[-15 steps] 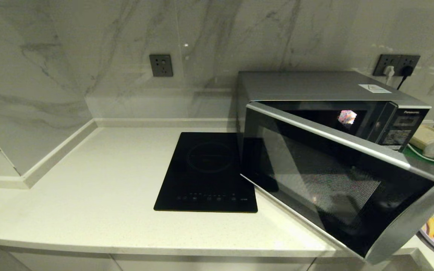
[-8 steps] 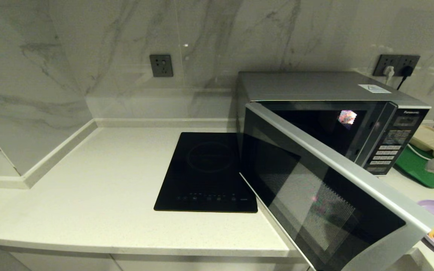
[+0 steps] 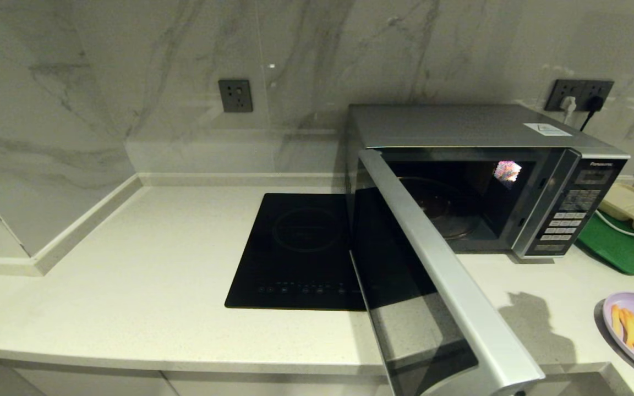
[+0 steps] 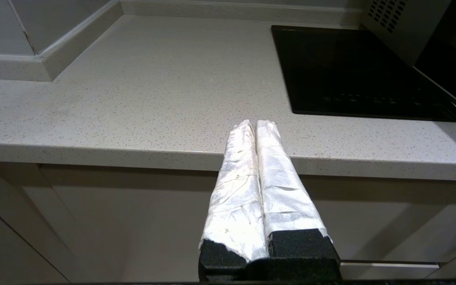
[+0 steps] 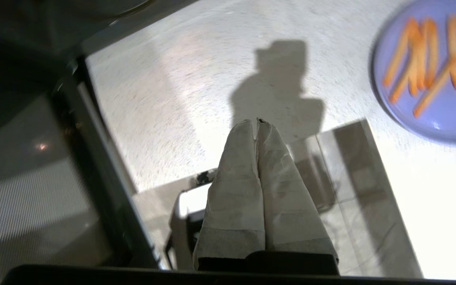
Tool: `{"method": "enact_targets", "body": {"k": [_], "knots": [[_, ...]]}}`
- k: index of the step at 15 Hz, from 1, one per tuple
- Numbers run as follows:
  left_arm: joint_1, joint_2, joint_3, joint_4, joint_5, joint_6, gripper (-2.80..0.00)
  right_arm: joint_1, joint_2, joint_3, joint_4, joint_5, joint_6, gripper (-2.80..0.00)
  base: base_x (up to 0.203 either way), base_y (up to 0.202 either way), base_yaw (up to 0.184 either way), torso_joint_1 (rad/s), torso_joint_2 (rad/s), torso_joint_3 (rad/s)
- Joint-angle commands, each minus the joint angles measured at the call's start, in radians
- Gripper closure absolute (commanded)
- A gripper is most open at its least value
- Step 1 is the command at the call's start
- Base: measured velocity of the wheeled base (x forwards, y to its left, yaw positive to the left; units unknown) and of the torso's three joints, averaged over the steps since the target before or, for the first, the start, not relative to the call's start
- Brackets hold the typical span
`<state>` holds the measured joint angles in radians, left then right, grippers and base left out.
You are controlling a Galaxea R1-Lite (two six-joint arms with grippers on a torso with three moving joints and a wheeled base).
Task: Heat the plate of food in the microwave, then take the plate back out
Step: Open the microwave oven
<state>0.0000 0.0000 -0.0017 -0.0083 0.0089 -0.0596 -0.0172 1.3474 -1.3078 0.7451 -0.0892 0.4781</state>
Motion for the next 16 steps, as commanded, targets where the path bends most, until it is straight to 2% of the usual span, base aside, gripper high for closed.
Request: {"method": "enact_targets", "body": {"k": [1,5,8,16], "knots": [[0.0,0.0,0.0,0.001,0.0,-0.001,0.0,-0.027,-0.005,0.031,0.004,-0.004,0.102,0.0,0.0,0.0,0.0,0.0,0.0,0.0],[0.0,0.0,0.0,0.0,0.0,-0.001,0.0,-0.047,-0.033,0.095,0.002,0.005,0.122,0.0,0.0,0.0,0.0,0.0,0.0,0.0],[0.0,0.0,0.0,-0.001,0.0,0.0,0.0,-0.055,-0.031,0.091,-0.01,0.019,0.124,0.0,0.0,0.0,0.0,0.0,0.0,0.0],[0.0,0.0,0.0,-0.001,0.0,0.0,0.0,-0.16,-0.031,0.109,-0.01,0.026,0.129,0.0,0.0,0.0,0.0,0.0,0.0,0.0]]}}
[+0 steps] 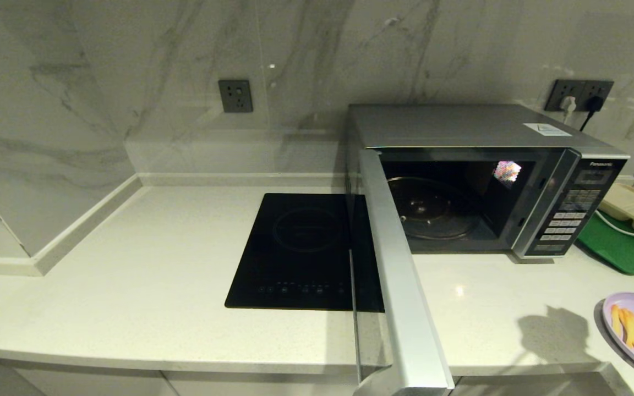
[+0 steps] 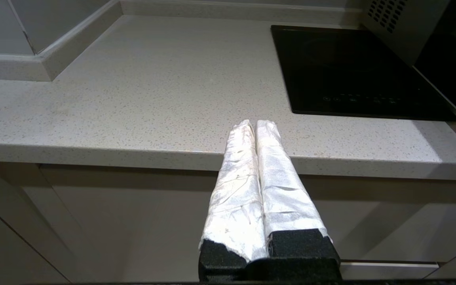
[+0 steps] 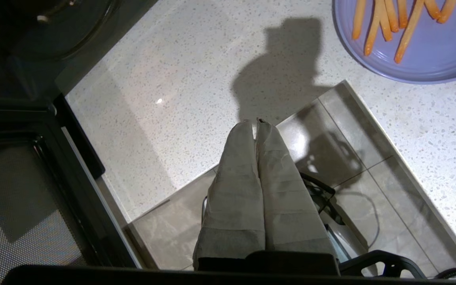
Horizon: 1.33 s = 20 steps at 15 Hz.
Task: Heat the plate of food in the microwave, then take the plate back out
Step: Open the microwave oven, then put the plate in the microwave oven
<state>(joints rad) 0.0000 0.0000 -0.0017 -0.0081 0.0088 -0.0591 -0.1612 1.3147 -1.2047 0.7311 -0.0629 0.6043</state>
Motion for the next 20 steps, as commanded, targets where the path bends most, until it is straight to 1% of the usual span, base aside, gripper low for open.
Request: {"method": "enact_targets", "body": {"k": [1,3,6,8,10,12,13,17,20], "knots": [[0.0,0.0,0.0,0.0,0.0,-0.001,0.0,-0.033,0.003,0.006,0.004,0.001,0.003,0.0,0.0,0.0,0.0,0.0,0.0,0.0],[0.0,0.0,0.0,-0.001,0.0,-0.002,0.0,-0.08,0.01,0.012,0.004,0.003,0.004,0.0,0.0,0.0,0.0,0.0,0.0,0.0],[0.0,0.0,0.0,0.0,0.0,-0.001,0.0,-0.112,0.017,0.039,0.002,0.022,0.041,0.0,0.0,0.0,0.0,0.0,0.0,0.0],[0.0,0.0,0.0,-0.001,0.0,-0.002,0.0,-0.151,0.051,0.039,0.002,0.023,0.082,0.0,0.0,0.0,0.0,0.0,0.0,0.0],[0.0,0.0,0.0,-0.001,0.0,-0.002,0.0,-0.214,0.082,0.049,0.002,0.026,0.102,0.0,0.0,0.0,0.0,0.0,0.0,0.0],[0.0,0.0,0.0,-0.001,0.0,-0.001,0.0,-0.28,0.112,0.082,-0.034,0.035,0.107,0.0,0.0,0.0,0.0,0.0,0.0,0.0],[0.0,0.0,0.0,-0.001,0.0,-0.001,0.0,-0.321,0.132,0.105,-0.067,0.036,0.111,-2.8,0.0,0.0,0.0,0.0,0.0,0.0],[0.0,0.0,0.0,-0.001,0.0,-0.001,0.0,-0.483,0.224,0.207,-0.179,0.039,0.116,-2.8,0.0,0.0,0.0,0.0,0.0,0.0],[0.0,0.0,0.0,-0.001,0.0,-0.001,0.0,-0.598,0.3,0.292,-0.28,0.037,0.136,-2.8,0.0,0.0,0.0,0.0,0.0,0.0]]}}
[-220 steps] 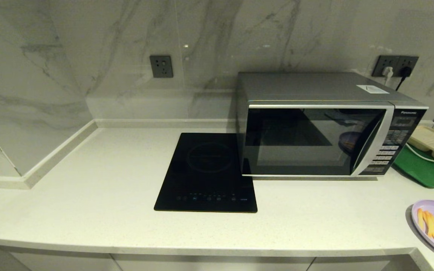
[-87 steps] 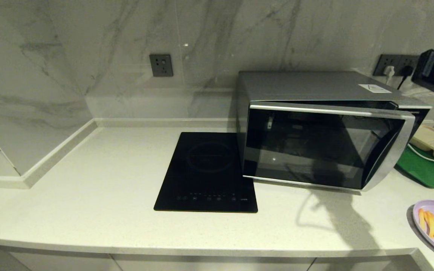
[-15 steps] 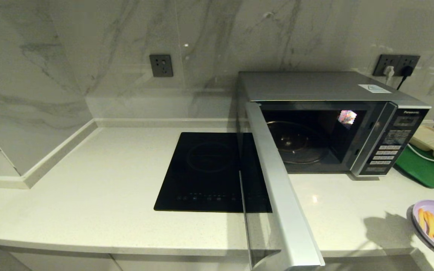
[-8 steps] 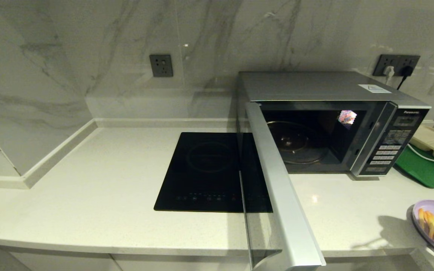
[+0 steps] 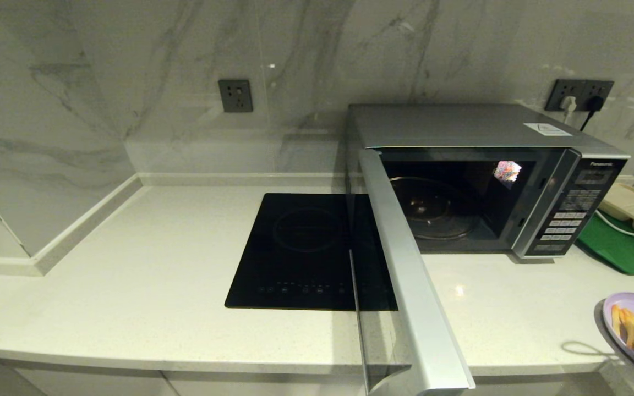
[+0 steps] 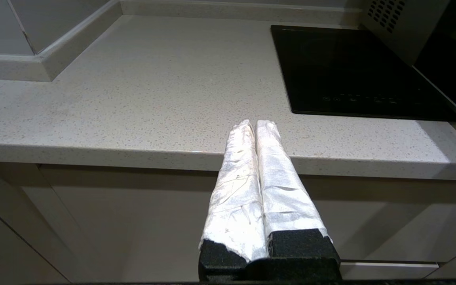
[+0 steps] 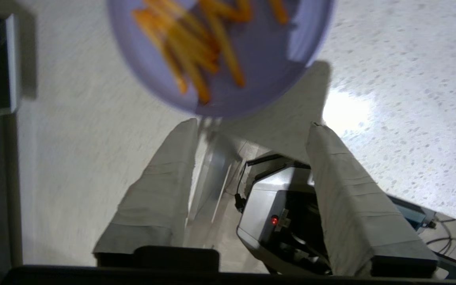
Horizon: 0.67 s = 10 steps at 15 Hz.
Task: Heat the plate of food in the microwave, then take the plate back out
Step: Put the plate in the microwave oven
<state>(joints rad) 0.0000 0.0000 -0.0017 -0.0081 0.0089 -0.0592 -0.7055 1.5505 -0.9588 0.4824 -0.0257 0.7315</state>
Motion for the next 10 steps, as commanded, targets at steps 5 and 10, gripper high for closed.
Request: {"method": "enact_targets", "body": {"k": [5,10], "knots": [[0.0,0.0,0.0,0.0,0.0,-0.001,0.0,-0.163,0.25,0.151,-0.25,-0.009,0.027,-2.8,0.0,0.0,0.0,0.0,0.0,0.0],[0.0,0.0,0.0,0.0,0.0,-0.002,0.0,-0.209,0.319,0.172,-0.327,-0.007,0.023,-2.8,0.0,0.0,0.0,0.0,0.0,0.0]]}}
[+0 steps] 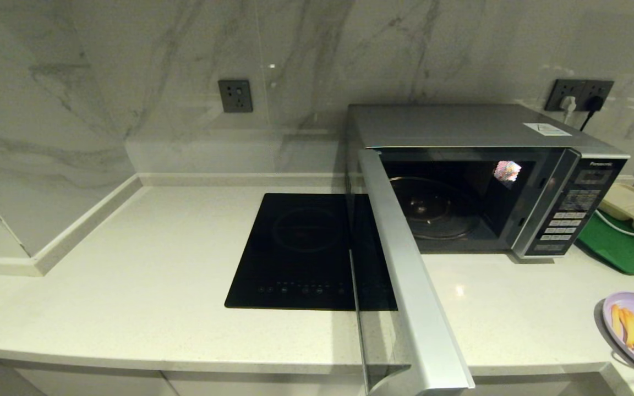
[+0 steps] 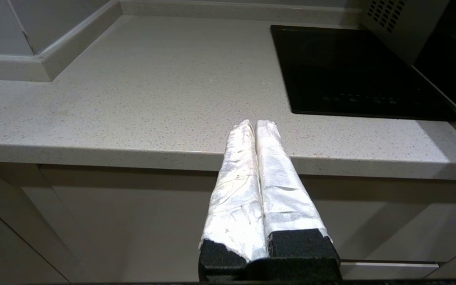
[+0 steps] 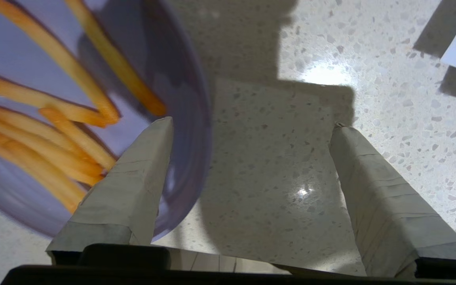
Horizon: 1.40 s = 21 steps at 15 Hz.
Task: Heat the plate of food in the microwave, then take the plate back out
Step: Put the plate in the microwave oven
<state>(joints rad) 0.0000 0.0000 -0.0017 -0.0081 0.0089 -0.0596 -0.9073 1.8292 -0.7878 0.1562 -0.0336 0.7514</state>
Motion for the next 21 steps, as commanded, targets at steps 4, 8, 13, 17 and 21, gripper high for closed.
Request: {"method": "enact_targets", "body": {"k": [4,8,13,17,21], "knots": [[0.0,0.0,0.0,-0.001,0.0,-0.002,0.0,-0.008,0.062,-0.004,-0.003,0.008,0.0,-2.8,0.0,0.0,0.0,0.0,0.0,0.0],[0.0,0.0,0.0,-0.001,0.0,0.0,0.0,-0.008,0.068,-0.01,-0.003,0.008,-0.001,-2.8,0.0,0.0,0.0,0.0,0.0,0.0],[0.0,0.0,0.0,-0.001,0.0,0.0,0.0,-0.008,0.07,-0.011,-0.003,0.009,-0.001,0.0,0.0,0.0,0.0,0.0,0.0,0.0],[0.0,0.0,0.0,0.0,0.0,-0.001,0.0,-0.008,0.071,-0.007,-0.003,0.009,-0.001,0.0,0.0,0.0,0.0,0.0,0.0,0.0],[0.0,0.0,0.0,-0.001,0.0,-0.002,0.0,-0.008,0.071,-0.002,-0.003,0.009,0.0,0.0,0.0,0.0,0.0,0.0,0.0,0.0]]}}
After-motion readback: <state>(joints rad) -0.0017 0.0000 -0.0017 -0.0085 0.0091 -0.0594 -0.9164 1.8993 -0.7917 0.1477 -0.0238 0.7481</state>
